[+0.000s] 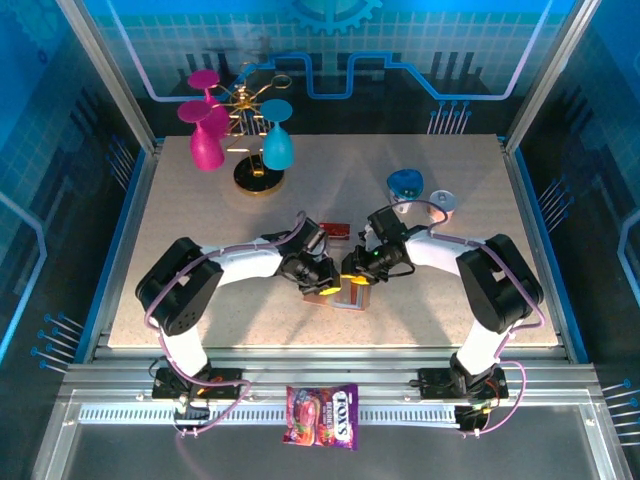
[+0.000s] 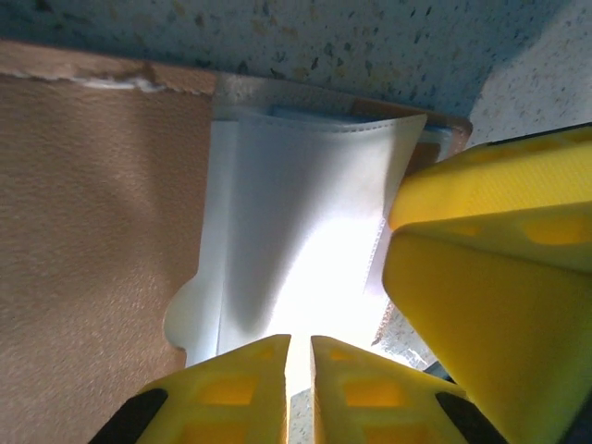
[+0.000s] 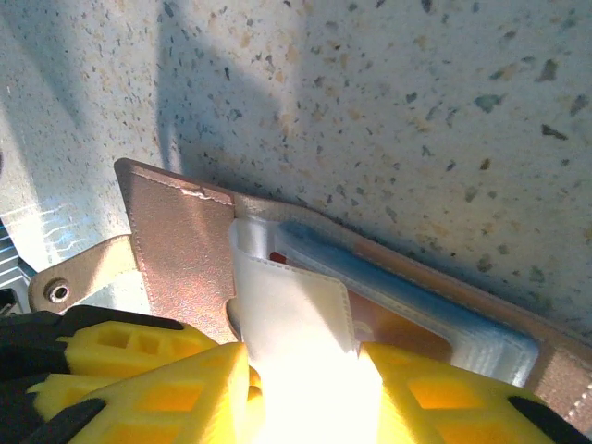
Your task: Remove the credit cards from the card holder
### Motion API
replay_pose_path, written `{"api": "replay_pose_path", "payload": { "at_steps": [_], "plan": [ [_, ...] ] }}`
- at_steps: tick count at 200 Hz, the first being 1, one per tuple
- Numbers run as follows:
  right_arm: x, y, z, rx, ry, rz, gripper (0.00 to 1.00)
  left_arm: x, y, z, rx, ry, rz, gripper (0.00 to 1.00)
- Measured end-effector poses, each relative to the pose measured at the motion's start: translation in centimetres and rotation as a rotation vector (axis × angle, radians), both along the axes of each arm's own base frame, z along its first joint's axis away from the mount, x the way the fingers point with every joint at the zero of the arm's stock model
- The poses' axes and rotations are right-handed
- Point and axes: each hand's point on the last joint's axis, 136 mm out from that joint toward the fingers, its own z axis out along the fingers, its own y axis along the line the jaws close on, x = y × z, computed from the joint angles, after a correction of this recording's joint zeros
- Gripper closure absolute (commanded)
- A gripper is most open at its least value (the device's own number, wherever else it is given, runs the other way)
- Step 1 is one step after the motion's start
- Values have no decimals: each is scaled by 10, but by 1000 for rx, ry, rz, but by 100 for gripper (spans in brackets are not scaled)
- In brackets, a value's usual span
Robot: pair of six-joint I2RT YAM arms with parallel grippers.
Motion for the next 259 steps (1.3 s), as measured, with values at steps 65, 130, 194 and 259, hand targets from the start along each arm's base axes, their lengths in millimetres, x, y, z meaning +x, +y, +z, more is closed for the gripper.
{"api": "replay_pose_path", "payload": {
  "at_steps": [65, 130, 194, 259],
  "plan": [
    [-7, 3, -2, -31, 16, 23, 59, 11, 13, 23, -36, -49, 43, 85],
    [-9, 6, -1, -47, 19, 34, 60, -2, 28, 4, -7, -4, 57, 86],
    [-5, 21, 27, -35, -34, 59, 60, 13, 56, 39, -54, -99, 145, 82],
    [-2, 57, 36, -10, -60, 117, 55, 17, 87, 60, -74, -171, 230, 79]
  ]
}}
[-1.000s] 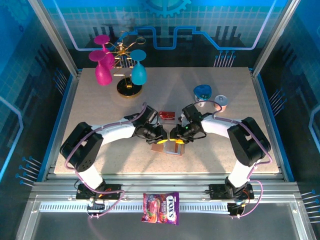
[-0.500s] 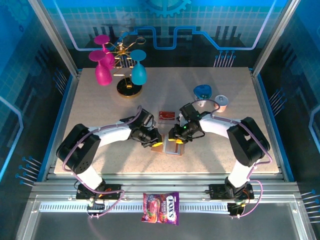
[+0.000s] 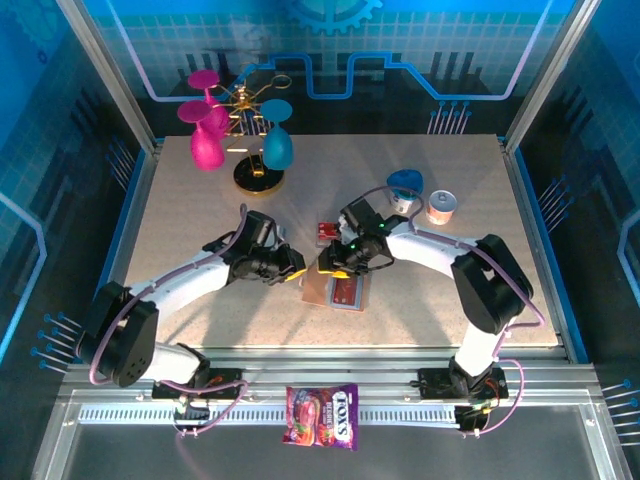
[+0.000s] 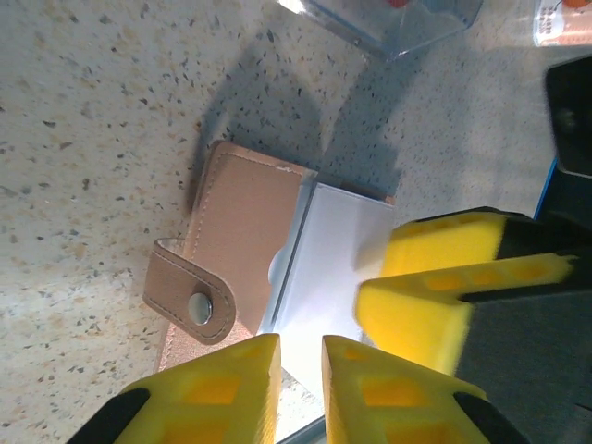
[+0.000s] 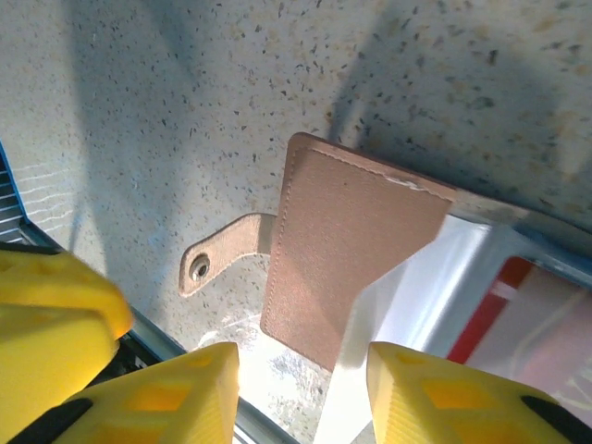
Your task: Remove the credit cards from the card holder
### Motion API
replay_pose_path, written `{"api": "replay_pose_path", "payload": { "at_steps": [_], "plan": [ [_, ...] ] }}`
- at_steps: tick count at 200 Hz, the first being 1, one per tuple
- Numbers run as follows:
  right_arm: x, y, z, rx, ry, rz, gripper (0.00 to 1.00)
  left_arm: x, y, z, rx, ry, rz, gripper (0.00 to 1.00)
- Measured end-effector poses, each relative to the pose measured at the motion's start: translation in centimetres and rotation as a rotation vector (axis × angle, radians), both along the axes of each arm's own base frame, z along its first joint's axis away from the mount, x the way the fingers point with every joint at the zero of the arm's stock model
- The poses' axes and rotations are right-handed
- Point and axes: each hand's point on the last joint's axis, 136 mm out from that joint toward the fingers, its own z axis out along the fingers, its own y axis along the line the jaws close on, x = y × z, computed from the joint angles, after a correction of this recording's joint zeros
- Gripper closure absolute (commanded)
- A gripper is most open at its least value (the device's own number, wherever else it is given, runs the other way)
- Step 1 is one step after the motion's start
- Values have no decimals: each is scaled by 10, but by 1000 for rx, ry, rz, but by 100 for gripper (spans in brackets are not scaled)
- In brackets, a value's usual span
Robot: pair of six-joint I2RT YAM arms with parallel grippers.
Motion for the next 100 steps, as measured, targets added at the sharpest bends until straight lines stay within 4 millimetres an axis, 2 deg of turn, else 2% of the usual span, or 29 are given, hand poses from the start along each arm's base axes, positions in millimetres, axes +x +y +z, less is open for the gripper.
{"api": "replay_pose_path", "payload": {
  "at_steps": [47, 100],
  "plan": [
    [-2, 22, -15, -9, 24, 32, 45, 0, 7, 17, -18, -54, 19, 75],
    [-2, 28, -23, -2, 38, 33, 42, 0, 7, 21, -23, -66, 18, 72]
  ]
}}
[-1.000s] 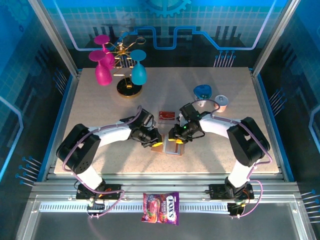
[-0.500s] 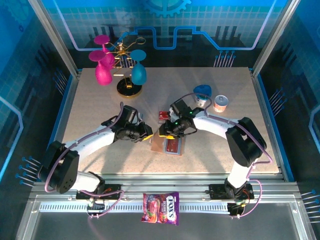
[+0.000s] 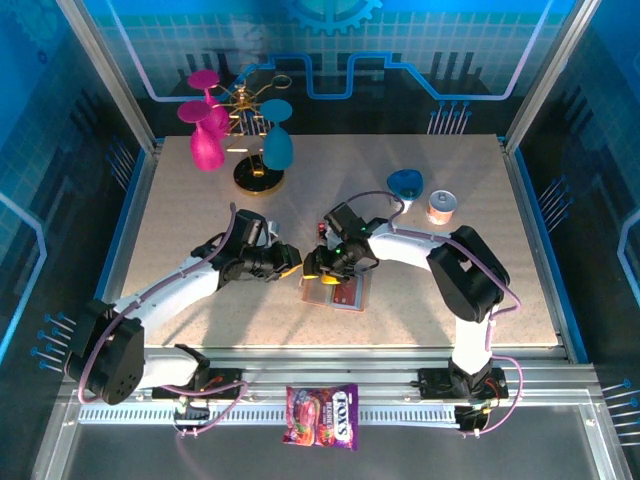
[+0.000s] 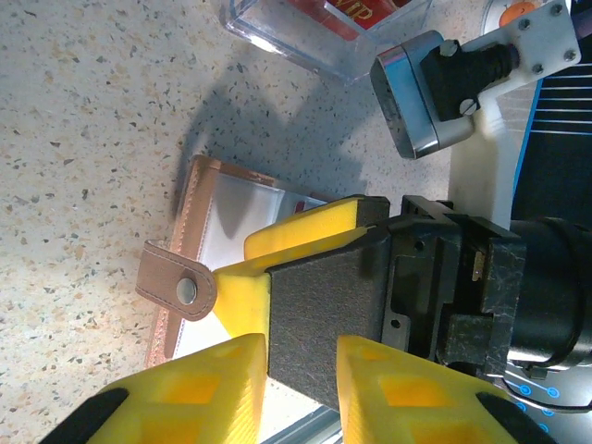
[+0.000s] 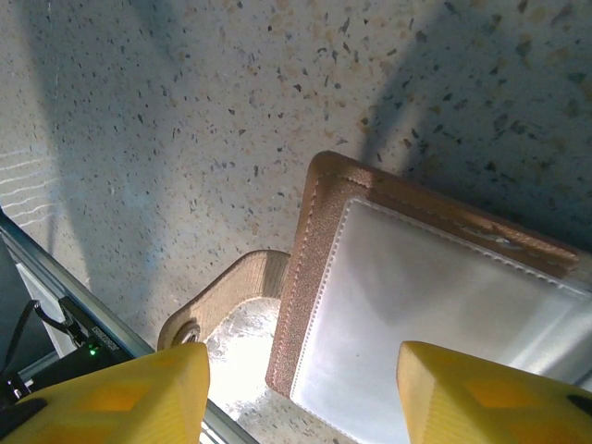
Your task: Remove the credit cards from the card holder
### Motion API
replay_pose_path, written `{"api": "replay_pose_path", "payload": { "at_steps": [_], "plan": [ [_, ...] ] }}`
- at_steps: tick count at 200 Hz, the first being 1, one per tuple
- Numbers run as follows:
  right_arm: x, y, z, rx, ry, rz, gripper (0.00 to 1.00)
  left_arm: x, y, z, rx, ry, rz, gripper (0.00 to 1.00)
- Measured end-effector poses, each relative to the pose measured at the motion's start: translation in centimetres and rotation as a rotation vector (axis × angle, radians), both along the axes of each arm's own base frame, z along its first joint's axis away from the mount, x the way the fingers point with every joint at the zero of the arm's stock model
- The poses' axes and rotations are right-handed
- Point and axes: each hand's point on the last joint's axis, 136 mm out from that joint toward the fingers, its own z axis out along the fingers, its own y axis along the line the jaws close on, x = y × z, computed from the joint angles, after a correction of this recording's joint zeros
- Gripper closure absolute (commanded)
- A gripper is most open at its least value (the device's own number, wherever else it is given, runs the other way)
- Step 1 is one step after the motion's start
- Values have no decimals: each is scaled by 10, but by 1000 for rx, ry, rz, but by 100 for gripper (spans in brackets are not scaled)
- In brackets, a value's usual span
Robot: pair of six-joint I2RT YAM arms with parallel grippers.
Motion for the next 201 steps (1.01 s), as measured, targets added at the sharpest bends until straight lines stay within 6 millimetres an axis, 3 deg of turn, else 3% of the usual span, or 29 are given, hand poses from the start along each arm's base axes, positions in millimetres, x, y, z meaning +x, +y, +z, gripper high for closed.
{"api": "replay_pose_path", "payload": {
  "at_steps": [36, 76, 130, 167, 201],
  "plan": [
    [2, -1, 4, 17, -13, -5, 42, 0, 0, -4, 4, 12, -1, 73],
    [4, -26, 22, 42, -43, -56, 44, 2, -8, -15, 19, 47, -19, 73],
    [-2, -73, 22, 37, -42, -148, 47, 6, -51, -21, 12, 78, -122, 69],
    [-10, -104, 13, 11, -34, -206, 49, 3, -82, -41, 9, 129, -197, 66],
    [-16, -122, 6, -8, -27, -235, 50, -2, -98, -59, -2, 186, -225, 66]
  ]
}}
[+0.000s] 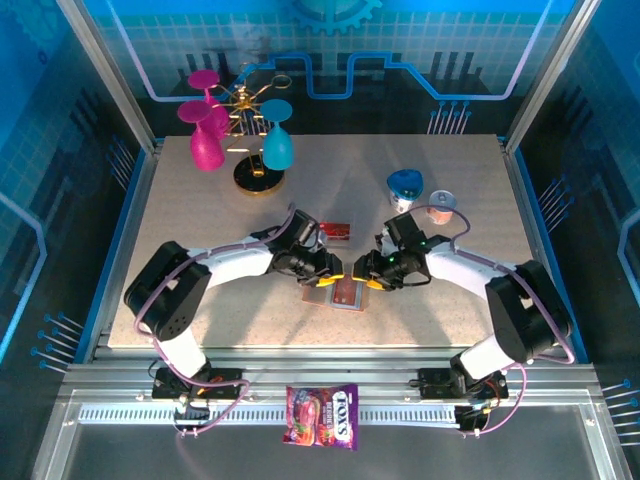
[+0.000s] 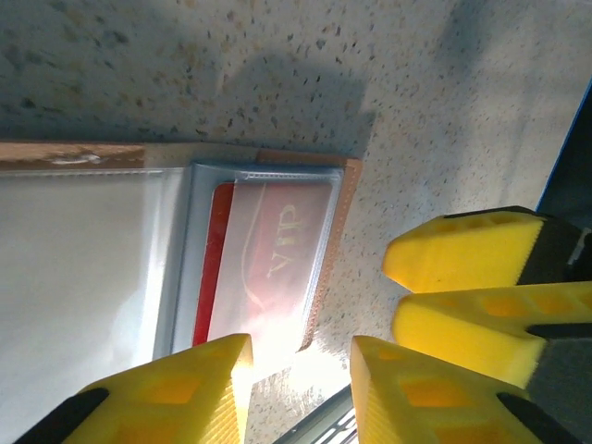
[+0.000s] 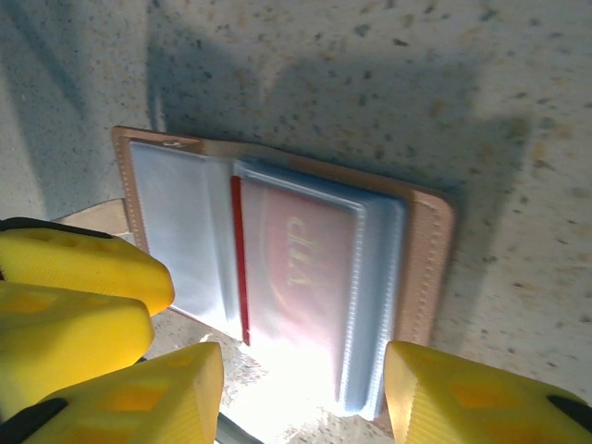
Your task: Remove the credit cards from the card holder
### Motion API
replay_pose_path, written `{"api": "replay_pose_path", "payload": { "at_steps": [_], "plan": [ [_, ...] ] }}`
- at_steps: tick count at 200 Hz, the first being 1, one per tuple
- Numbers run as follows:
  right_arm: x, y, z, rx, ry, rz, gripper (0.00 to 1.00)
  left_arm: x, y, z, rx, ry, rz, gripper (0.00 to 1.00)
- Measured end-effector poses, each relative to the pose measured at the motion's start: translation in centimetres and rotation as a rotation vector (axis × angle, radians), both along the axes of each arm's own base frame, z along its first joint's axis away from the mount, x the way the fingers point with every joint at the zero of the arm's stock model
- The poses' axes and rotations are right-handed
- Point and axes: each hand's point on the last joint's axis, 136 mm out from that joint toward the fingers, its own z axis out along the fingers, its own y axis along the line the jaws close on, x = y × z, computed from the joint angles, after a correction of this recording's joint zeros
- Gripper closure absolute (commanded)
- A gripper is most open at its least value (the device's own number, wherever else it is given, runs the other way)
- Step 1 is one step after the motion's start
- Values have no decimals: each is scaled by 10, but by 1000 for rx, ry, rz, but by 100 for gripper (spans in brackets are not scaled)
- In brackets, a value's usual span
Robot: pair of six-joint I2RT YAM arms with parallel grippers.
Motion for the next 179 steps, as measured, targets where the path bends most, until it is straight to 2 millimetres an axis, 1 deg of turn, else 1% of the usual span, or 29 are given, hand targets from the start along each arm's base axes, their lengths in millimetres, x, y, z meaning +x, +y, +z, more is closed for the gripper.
{"api": "replay_pose_path", "payload": {
  "at_steps": [29, 105, 179],
  "plan": [
    [-4, -6, -2, -3, 5, -11, 50, -2, -3, -10, -2, 27, -11, 65],
    [-5, -6, -1, 0, 1, -12, 50, -4, -5, -22, 5, 62, -22, 64],
    [-5, -6, -1, 0, 1, -12, 51, -4, -6, -20, 8, 62, -39, 63]
  ]
}}
